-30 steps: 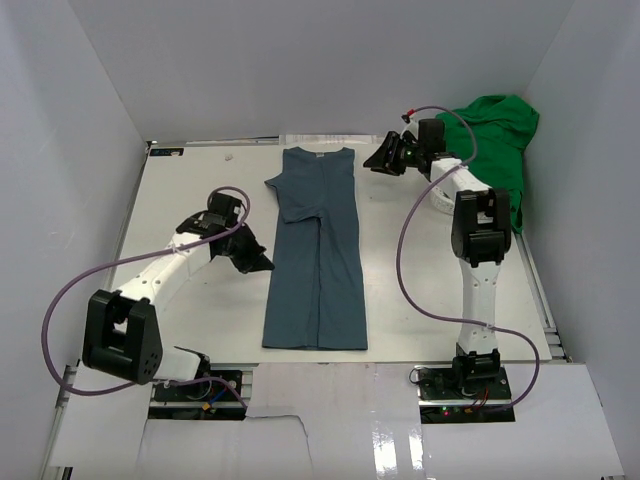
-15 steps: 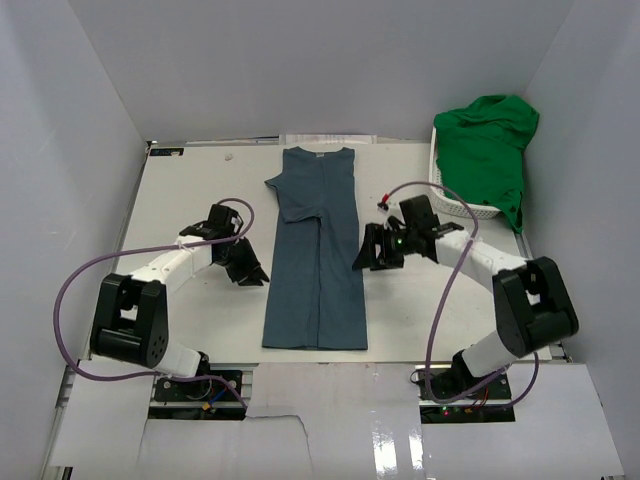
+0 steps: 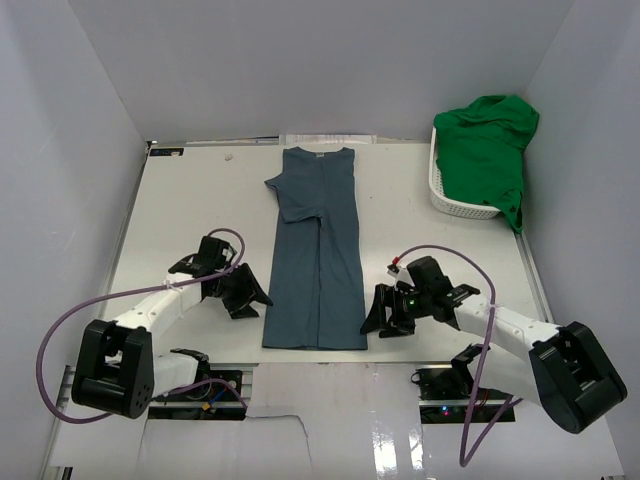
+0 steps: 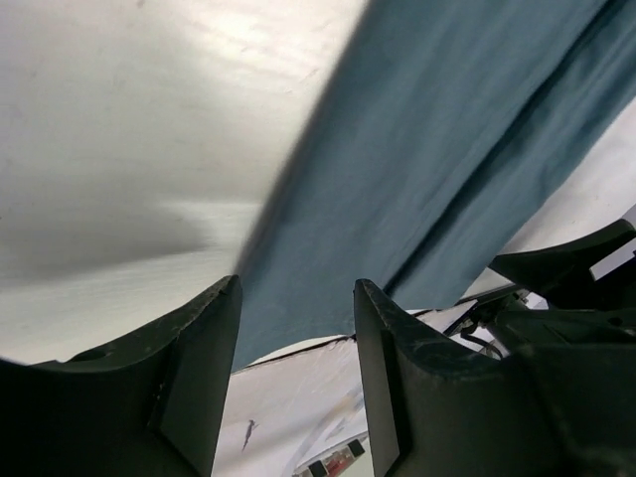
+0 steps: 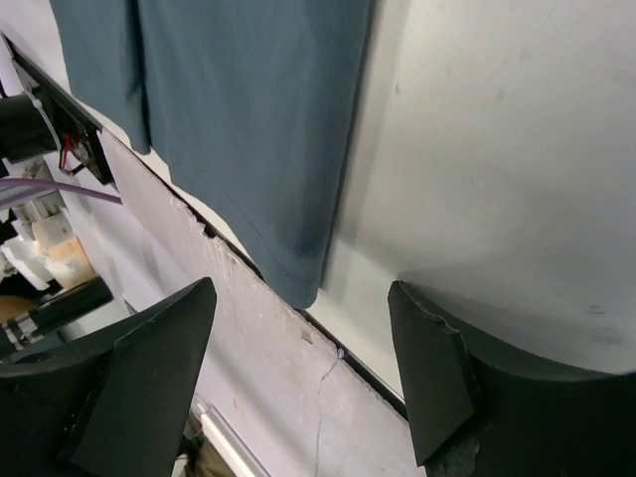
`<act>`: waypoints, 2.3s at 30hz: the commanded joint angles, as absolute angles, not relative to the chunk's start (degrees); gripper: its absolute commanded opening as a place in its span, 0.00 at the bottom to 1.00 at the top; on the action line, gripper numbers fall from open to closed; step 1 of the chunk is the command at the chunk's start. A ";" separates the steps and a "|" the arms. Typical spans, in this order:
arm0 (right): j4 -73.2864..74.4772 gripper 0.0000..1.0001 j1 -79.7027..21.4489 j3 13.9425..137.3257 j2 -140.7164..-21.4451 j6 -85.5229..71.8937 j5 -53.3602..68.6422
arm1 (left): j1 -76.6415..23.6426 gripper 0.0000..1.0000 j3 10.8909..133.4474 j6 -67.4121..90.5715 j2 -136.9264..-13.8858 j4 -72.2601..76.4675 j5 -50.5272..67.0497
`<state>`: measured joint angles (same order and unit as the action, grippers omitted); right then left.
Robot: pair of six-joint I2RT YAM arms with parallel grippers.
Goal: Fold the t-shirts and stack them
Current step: Grab the bottom of the folded rectangular tshirt with both arms
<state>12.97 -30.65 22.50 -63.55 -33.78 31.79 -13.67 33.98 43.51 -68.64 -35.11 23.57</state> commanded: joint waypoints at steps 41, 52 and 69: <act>-6.42 0.08 -45.53 12.57 -60.91 -58.10 23.20 | -17.49 0.53 20.92 57.22 -56.69 -37.62 16.70; -6.86 0.08 -45.62 12.83 -61.88 -58.10 23.64 | -18.37 0.53 19.78 57.30 -56.25 -38.06 16.88; -7.03 0.08 -45.62 13.71 -63.19 -57.31 23.82 | -19.07 0.41 21.00 57.04 -55.28 -41.31 19.68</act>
<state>-6.15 -45.19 11.68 -62.54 -58.08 23.11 -18.70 20.82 57.67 -55.96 -38.70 20.03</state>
